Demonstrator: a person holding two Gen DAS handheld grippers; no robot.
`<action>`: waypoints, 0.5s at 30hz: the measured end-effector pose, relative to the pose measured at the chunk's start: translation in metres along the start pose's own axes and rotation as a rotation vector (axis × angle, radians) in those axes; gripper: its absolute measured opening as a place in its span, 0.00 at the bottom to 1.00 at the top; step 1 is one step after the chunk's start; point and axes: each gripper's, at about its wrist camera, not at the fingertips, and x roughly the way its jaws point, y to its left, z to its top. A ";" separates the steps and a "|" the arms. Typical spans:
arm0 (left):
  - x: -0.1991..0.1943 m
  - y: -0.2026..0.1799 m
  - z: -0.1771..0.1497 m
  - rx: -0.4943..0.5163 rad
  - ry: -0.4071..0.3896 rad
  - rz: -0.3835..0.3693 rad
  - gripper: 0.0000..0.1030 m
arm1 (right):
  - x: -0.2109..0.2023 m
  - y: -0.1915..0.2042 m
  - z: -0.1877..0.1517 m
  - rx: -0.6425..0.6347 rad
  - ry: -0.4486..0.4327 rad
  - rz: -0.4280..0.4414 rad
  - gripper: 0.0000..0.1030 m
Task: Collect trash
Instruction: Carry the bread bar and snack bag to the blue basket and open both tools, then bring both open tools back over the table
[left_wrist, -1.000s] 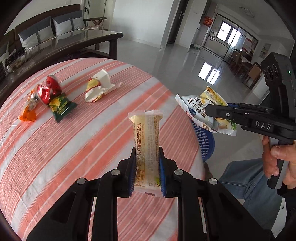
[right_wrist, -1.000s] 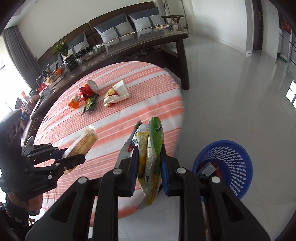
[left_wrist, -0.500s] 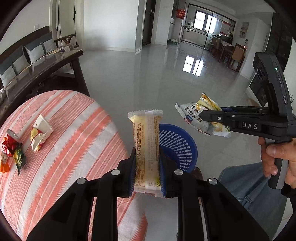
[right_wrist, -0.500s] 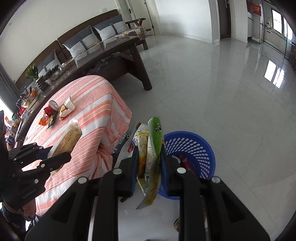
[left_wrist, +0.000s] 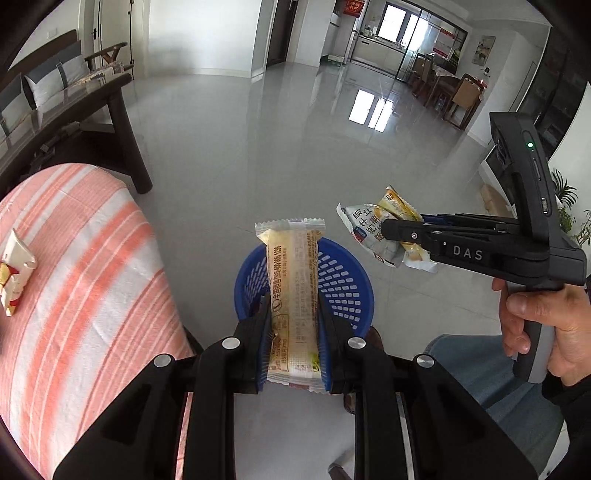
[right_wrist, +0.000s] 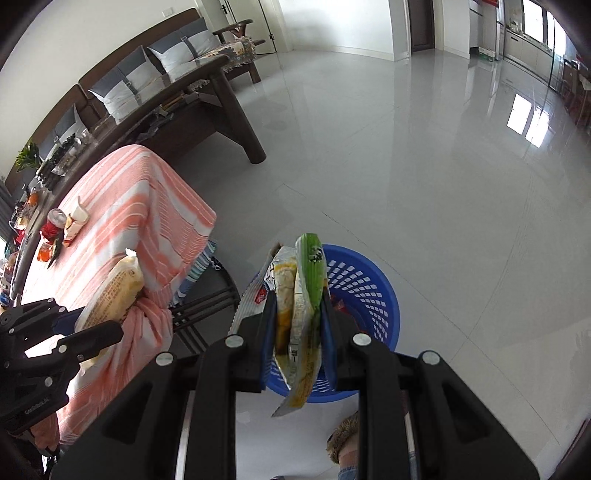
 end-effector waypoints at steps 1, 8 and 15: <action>0.008 0.000 0.001 -0.004 0.013 -0.009 0.20 | 0.004 -0.007 -0.002 0.019 0.004 -0.003 0.20; 0.062 -0.009 0.012 -0.040 0.093 -0.056 0.21 | 0.017 -0.029 -0.001 0.090 0.011 0.015 0.21; 0.109 -0.019 0.029 0.003 0.091 -0.056 0.64 | 0.025 -0.044 0.008 0.137 -0.040 0.023 0.51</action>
